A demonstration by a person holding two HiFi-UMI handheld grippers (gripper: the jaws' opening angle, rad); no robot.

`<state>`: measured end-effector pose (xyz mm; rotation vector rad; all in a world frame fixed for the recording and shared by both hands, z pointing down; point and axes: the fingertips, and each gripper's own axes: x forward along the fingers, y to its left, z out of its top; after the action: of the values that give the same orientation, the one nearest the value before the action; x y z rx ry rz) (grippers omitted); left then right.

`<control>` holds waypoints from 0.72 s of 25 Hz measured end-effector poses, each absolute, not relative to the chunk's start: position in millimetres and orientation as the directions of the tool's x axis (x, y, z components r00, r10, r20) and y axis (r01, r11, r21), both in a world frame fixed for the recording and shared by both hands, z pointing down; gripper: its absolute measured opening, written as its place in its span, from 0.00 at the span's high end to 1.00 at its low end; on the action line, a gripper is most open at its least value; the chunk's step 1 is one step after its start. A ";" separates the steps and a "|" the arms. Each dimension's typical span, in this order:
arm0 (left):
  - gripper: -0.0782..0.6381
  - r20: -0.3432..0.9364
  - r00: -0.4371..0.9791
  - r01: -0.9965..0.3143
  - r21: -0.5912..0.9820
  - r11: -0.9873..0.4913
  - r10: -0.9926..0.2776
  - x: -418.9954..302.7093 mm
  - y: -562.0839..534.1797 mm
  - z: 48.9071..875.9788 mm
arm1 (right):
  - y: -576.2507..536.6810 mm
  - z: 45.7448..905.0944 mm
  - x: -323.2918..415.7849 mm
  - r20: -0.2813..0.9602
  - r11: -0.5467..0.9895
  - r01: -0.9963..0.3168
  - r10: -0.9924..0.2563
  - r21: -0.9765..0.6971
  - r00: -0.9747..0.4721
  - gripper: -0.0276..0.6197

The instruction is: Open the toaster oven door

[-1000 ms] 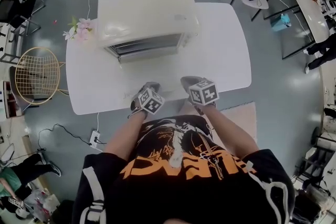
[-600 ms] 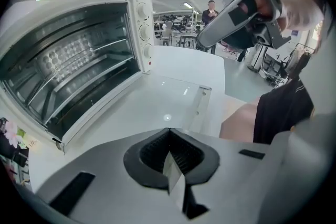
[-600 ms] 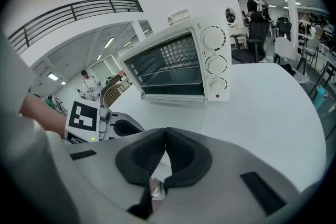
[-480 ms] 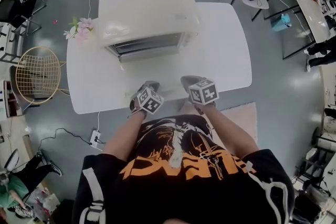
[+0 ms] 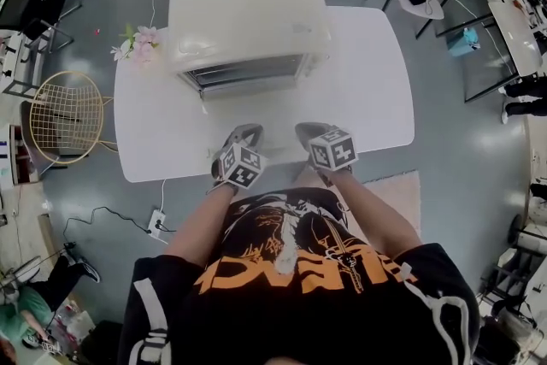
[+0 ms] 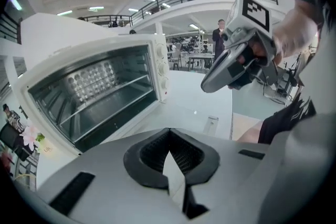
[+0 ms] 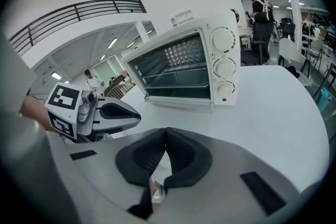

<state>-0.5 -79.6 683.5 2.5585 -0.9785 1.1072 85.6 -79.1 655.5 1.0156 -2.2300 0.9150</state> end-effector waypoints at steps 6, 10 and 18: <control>0.86 0.548 0.554 -0.707 -0.087 -0.701 -0.627 -2.8 -100.4 613.6 | -100.0 607.1 71.9 0.583 0.587 -0.757 -0.520 -0.287 -0.624 0.94; 0.86 0.407 0.582 -0.743 -0.086 -0.664 -0.704 -12.3 -111.3 545.4 | -110.9 548.4 58.1 0.449 0.692 -0.706 -0.588 -0.152 -0.673 0.94; 0.86 0.152 0.568 -0.804 -0.106 -0.585 -0.809 -42.3 -113.1 425.9 | -111.1 442.3 41.0 0.219 0.750 -0.656 -0.628 -0.087 -0.747 0.94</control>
<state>-42.3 -113.1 425.9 2.8037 -1.4423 0.2920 41.0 -111.1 442.3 1.0254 -2.7716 0.2368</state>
